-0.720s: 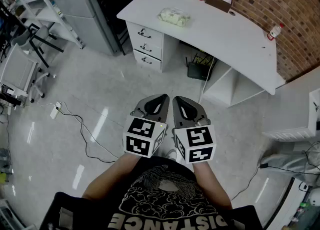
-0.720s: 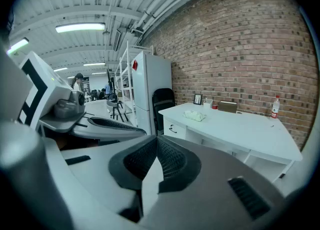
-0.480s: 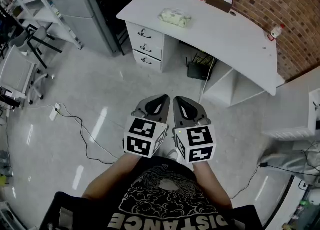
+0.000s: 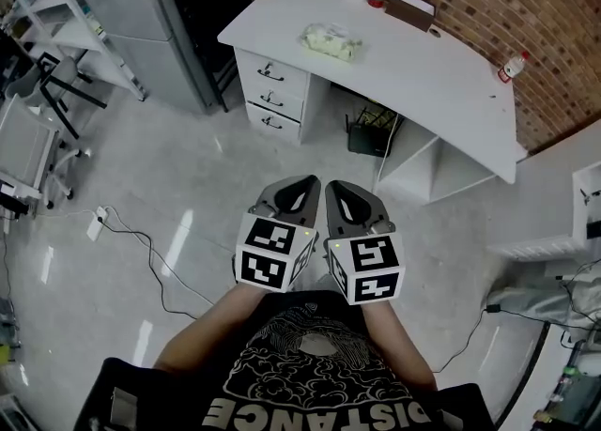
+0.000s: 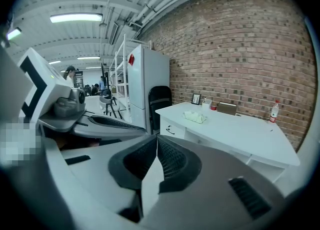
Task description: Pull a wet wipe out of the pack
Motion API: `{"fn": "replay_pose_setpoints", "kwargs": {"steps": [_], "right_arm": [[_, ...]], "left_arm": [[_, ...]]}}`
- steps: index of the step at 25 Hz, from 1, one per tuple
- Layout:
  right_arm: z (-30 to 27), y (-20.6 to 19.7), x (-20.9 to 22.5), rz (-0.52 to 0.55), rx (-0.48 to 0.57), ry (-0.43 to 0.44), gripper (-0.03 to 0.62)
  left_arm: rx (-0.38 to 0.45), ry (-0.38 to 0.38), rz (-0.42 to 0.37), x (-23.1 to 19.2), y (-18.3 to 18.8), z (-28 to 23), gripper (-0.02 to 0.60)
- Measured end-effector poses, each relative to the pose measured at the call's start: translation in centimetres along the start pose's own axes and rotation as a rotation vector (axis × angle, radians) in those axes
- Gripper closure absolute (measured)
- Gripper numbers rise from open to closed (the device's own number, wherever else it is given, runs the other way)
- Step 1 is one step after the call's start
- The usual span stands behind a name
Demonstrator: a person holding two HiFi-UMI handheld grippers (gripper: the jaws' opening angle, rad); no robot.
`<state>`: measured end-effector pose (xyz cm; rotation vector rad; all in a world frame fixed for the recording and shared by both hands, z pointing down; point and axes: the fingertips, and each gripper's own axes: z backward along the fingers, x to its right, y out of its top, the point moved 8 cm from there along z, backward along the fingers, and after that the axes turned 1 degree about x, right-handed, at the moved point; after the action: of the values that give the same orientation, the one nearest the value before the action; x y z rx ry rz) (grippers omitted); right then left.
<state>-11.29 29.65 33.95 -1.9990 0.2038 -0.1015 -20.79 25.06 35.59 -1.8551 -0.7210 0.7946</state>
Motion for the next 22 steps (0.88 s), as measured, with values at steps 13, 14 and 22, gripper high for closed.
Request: {"fn": "replay_pose_setpoints", "kwargs": {"steps": [13, 14, 22], "right_arm": [[-4.7, 1.0, 3.7, -0.020, 0.019, 0.020, 0.576], [-5.2, 1.2, 4.5, -0.022, 0.020, 0.024, 0.576], [-9.1, 3.0, 10.8, -0.026, 0.017, 0.064, 0.576]], "left_arm": [[-0.019, 0.023, -0.019, -2.5, 1.5, -5.1, 0.569], [-0.020, 0.026, -0.021, -2.5, 1.8, -5.9, 0.569], [-0.033, 0.044, -0.024, -3.1, 4.5, -12.8, 0.569]]}}
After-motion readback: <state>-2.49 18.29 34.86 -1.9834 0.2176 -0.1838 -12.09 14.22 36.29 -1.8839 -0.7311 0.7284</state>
